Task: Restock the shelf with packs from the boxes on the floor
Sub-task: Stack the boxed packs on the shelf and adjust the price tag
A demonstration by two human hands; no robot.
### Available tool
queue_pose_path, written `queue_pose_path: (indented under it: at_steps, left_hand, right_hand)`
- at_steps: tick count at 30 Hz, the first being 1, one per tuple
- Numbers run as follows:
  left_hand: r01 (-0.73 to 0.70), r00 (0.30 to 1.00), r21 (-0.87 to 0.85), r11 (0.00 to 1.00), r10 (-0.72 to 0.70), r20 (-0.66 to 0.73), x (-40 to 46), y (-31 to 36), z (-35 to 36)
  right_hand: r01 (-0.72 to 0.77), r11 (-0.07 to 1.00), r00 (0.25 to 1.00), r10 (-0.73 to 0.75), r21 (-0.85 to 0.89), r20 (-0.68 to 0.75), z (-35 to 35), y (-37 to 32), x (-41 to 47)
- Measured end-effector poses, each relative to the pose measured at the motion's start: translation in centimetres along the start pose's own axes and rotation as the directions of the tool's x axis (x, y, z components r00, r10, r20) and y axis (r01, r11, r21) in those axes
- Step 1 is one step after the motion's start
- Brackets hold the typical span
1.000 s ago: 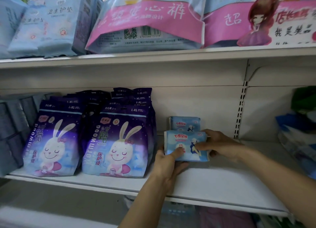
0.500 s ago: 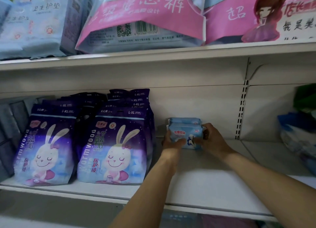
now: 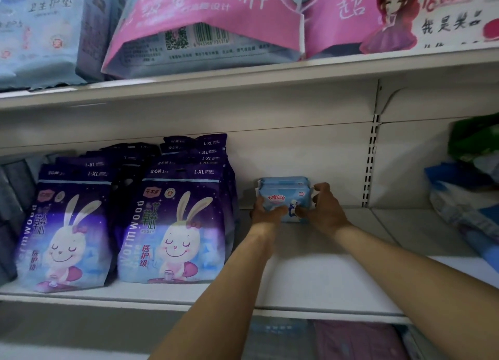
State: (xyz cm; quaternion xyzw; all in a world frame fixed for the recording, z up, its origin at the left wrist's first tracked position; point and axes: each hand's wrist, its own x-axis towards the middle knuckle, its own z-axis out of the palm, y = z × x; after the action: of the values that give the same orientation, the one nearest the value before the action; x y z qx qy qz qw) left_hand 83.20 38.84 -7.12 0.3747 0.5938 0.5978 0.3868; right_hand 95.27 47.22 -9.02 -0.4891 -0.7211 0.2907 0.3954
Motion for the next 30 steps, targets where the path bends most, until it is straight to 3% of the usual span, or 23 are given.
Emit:
queue_pose_path:
  at_steps: [6, 9, 13, 19, 24, 30]
  left_hand:
    - [0.024, 0.999, -0.026, 0.999, -0.025, -0.031, -0.4, 0.6, 0.0]
    - [0.067, 0.996, -0.153, 0.986, -0.075, -0.051, -1.4, 0.6, 0.0]
    - [0.100, 0.988, -0.352, 0.931, -0.135, -0.078, -5.2, 0.9, 0.7]
    - [0.032, 0.993, -0.534, 0.845, -0.087, -0.078, -13.8, -0.1, 2.9]
    - [0.110, 0.989, -0.553, 0.826, -0.144, -0.019, -20.0, -2.3, 6.5]
    - [0.191, 0.981, -0.480, 0.856, -0.174, 0.080, -25.0, -4.6, 9.2]
  right_hand:
    - [-0.062, 0.998, 0.996, 0.062, 0.001, -0.068, -1.2, -0.6, -2.2]
    - [-0.049, 0.998, 0.996, 0.052, 0.045, -0.076, -2.2, -0.8, -3.8]
    - [0.010, 0.995, 0.996, 0.000, 0.101, -0.094, -4.7, -0.7, -6.7]
    - [0.202, 0.969, 0.976, -0.188, 0.143, -0.105, -8.8, -0.3, -12.6]
    - [0.283, 0.954, 0.959, -0.278, 0.100, -0.056, -12.3, 1.4, -17.9]
    - [0.221, 0.972, 0.975, -0.217, 0.075, -0.049, -16.4, 4.0, -24.4]
